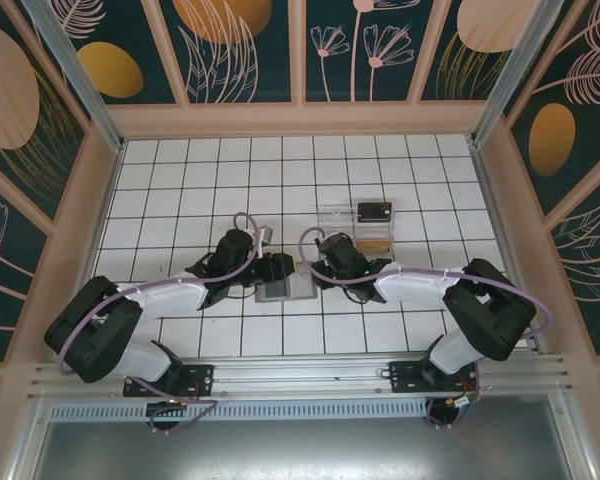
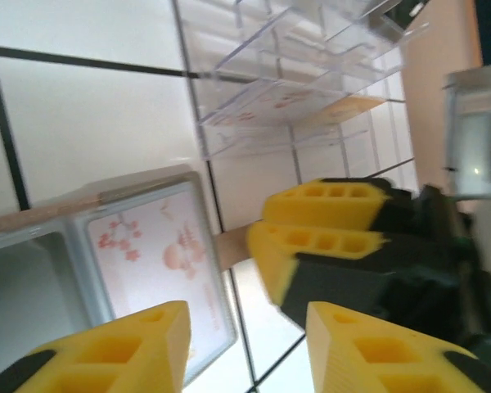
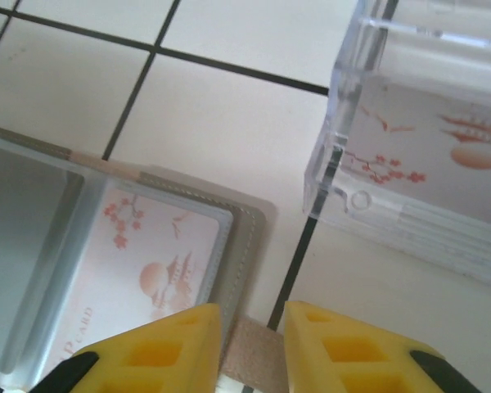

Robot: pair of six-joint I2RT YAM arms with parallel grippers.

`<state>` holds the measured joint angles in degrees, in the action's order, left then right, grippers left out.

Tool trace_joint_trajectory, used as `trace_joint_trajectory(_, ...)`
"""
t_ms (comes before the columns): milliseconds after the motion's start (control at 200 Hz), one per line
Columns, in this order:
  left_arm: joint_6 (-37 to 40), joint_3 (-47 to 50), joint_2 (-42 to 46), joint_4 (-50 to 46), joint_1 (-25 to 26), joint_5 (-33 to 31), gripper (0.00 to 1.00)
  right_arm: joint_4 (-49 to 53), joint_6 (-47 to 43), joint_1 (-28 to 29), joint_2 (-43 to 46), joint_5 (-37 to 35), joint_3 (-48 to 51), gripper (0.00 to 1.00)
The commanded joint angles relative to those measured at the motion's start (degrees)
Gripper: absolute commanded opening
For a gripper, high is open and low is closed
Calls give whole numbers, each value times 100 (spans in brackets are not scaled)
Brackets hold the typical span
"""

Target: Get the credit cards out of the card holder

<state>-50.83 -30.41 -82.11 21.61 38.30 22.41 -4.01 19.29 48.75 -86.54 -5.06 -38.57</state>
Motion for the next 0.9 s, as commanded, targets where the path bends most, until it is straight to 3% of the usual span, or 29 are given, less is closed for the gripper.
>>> trace_joint_trajectory(0,-110,25,-244,0,-17,-76,39,111,-136,-6,-80,94,-207,25)
trace_joint_trajectory(175,-113,-4,-402,-21,-16,-60,31,-24,-93,10,-385,375,-213,18)
trace_joint_trajectory(405,-111,9,-592,-189,-16,-132,30,-89,-92,71,-633,588,-195,18)
trace_joint_trajectory(505,-120,38,-665,-191,-17,-117,30,-78,-88,90,-748,629,-204,12)
trace_joint_trajectory(896,-114,-61,-997,-457,-16,-126,30,-117,-13,151,-847,664,-211,11)
